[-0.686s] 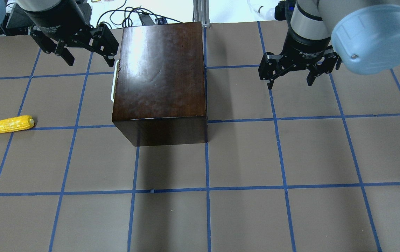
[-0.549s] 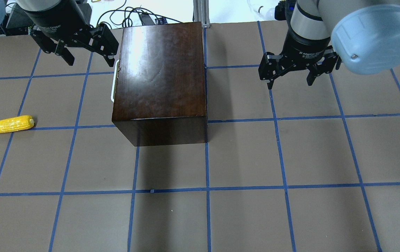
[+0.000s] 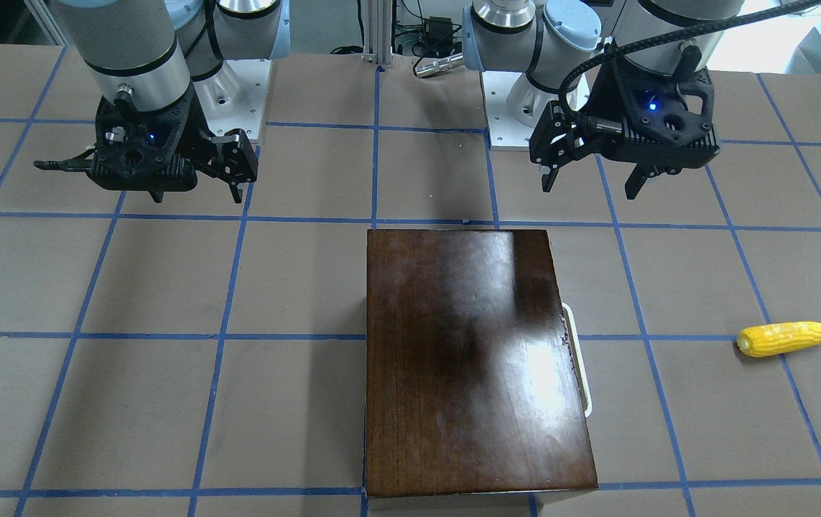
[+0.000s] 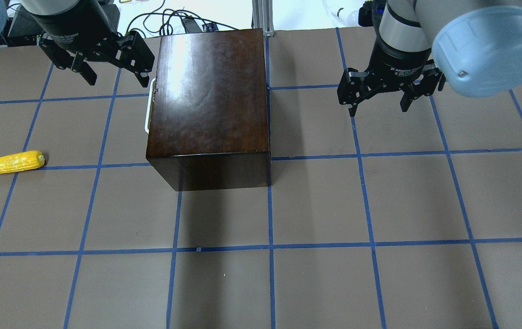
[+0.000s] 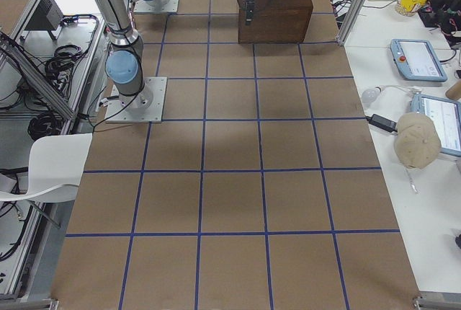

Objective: Open drawer and put corn inside
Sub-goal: 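Move the left gripper down toward the white drawer handle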

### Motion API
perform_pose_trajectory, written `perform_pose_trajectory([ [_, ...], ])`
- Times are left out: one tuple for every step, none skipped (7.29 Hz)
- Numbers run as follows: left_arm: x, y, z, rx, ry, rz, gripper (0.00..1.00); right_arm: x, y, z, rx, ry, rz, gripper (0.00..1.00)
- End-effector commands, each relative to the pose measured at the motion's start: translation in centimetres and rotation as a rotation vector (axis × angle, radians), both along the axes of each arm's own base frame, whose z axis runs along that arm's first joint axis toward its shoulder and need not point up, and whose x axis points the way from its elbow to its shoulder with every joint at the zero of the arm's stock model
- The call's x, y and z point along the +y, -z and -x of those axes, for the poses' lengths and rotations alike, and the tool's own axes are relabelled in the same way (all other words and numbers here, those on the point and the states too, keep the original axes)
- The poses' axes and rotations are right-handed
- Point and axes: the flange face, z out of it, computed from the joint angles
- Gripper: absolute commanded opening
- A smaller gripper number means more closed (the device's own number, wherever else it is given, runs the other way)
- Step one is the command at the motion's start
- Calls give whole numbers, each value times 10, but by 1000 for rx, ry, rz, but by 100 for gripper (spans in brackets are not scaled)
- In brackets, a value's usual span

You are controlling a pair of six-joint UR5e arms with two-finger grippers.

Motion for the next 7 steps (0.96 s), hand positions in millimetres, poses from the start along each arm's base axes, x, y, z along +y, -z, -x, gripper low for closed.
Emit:
perform_pose_trajectory([
  [5,8,-1,1,-8,-19,100,0,0,0,0,0,0,100],
  [7,17,-3,1,1,-33,100,0,0,0,0,0,0,100],
  [6,17,-4,-1,-4,-26,100,0,0,0,0,0,0,100],
  [6,14,-5,0,-19,-21,100,0,0,0,0,0,0,100],
  [5,10,-8,1,-40,-13,100,0,0,0,0,0,0,100],
  [0,10,-10,-2,-50,-14,100,0,0,0,0,0,0,100],
  [-15,10,-14,2,-74,-12,100,0,0,0,0,0,0,100],
])
